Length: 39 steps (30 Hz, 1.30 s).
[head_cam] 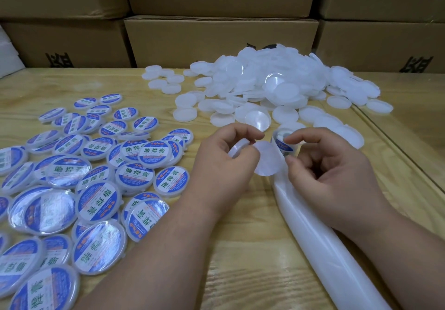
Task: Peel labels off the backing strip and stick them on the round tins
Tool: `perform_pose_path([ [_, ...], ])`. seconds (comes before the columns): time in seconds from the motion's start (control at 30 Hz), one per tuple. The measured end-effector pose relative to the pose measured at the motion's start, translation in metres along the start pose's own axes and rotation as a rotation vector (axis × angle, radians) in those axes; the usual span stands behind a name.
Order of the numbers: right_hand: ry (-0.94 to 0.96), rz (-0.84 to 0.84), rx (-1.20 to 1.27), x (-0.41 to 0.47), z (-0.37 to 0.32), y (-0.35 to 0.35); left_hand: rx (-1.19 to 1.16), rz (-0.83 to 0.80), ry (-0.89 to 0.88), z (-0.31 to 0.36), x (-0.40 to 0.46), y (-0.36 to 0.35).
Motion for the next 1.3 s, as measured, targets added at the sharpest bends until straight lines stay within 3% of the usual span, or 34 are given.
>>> perform_pose_path([
  [0.27, 0.149, -0.031, -0.120, -0.001, -0.004, -0.001, -0.019, -0.065, 0.042, 0.000, -0.001, -0.001],
  [0.6, 0.106, -0.031, -0.098, -0.001, -0.002, 0.000, -0.083, -0.131, 0.074, -0.003, 0.001, 0.000],
  [0.7, 0.068, 0.001, -0.017, -0.003, -0.003, -0.001, -0.229, -0.160, 0.059, 0.000, 0.002, 0.000],
  [0.8, 0.041, 0.038, 0.018, -0.003, -0.007, 0.000, -0.348, -0.184, 0.170, -0.001, 0.003, 0.000],
  [0.9, 0.027, 0.044, 0.036, -0.002, -0.009, 0.003, -0.412, -0.124, 0.195, -0.004, 0.004, -0.003],
  [1.13, -0.065, -0.068, 0.146, 0.000, -0.011, -0.001, -0.422, -0.066, 0.220, -0.003, 0.003, -0.005],
  [1.3, -0.110, -0.113, 0.072, -0.001, -0.013, -0.008, -0.436, -0.200, 0.223, -0.002, 0.002, -0.010],
])
Point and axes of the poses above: each hand's wrist, its own x-axis towards the middle knuckle, its own y-axis out of the back of the hand, z = x × y, the point moved 3 cm from there along x, towards the middle knuckle, and after that the axes turned 1 degree about -x, right-handed, at the moved point
